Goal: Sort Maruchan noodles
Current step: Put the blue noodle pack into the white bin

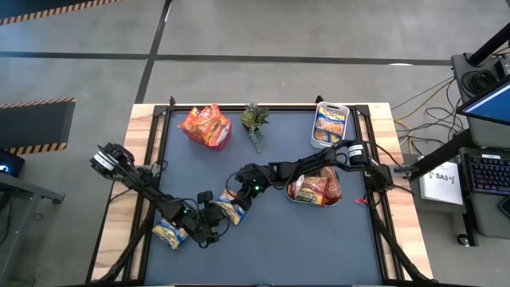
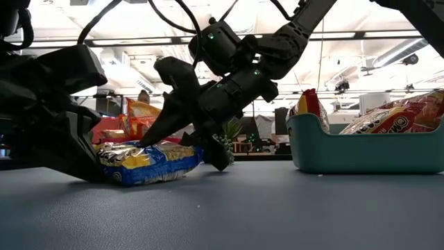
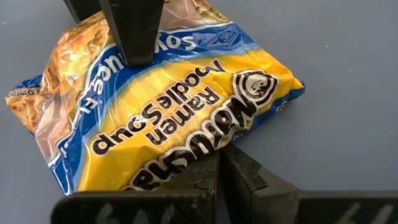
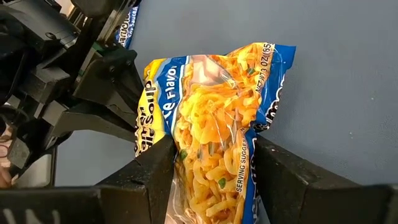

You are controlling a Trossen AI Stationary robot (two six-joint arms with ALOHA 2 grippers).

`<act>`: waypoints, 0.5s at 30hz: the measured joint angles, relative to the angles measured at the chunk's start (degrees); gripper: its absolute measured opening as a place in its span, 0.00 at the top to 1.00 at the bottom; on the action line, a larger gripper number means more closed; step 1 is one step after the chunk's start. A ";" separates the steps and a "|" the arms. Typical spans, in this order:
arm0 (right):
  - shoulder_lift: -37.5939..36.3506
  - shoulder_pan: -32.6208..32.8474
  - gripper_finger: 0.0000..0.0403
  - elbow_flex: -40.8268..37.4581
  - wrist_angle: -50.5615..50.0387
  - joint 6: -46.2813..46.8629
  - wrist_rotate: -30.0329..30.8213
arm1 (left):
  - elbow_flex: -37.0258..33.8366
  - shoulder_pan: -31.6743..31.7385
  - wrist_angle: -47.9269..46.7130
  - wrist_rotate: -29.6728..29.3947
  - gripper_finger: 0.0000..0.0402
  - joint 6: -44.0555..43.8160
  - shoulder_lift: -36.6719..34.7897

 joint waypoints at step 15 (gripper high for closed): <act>-0.08 -1.00 0.62 0.13 0.11 -0.86 -0.50 | -0.13 0.02 -7.44 4.38 0.83 -0.43 -5.94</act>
